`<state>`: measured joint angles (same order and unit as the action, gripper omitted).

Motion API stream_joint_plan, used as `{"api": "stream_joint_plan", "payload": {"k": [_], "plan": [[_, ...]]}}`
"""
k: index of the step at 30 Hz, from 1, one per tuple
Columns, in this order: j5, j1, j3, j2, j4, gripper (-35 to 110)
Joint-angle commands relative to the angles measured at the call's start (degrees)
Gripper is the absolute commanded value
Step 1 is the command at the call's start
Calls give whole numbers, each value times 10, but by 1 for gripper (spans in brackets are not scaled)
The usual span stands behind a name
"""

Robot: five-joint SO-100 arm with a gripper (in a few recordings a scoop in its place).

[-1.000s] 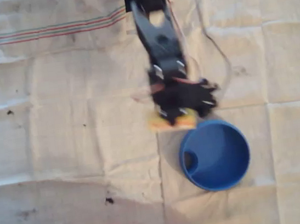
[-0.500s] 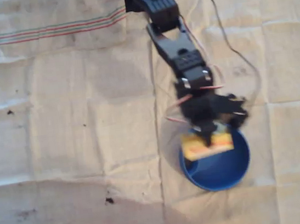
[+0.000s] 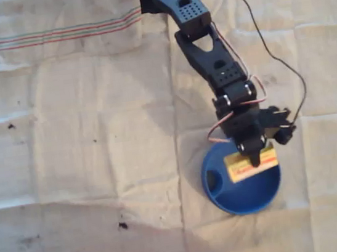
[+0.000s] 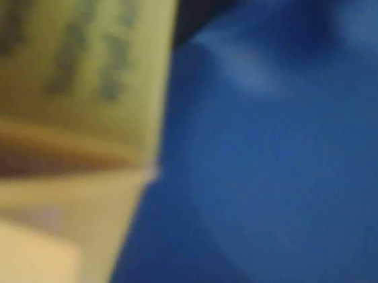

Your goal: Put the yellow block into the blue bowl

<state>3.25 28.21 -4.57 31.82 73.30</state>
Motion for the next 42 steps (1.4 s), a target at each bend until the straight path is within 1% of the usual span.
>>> {"api": "stream_joint_plan", "payload": {"k": [1,4,7,11,14,17,19,21,22,23,25,28,34,42], "plan": [[-44,3,51,29,-52,18],[-61,-3,51,34,-63,25],[-68,-14,58,38,-44,27],[-67,-20,59,66,15,25],[-69,-21,59,107,83,24],[-69,-20,59,170,172,19],[-63,-20,59,212,233,11],[-63,-20,59,244,285,0],[-62,-20,59,258,308,-3],[-62,-21,59,272,324,-2],[-61,-31,55,301,321,2],[-61,-50,49,356,320,-1],[-61,-81,53,446,321,0],[-60,-86,47,565,323,0]]}}
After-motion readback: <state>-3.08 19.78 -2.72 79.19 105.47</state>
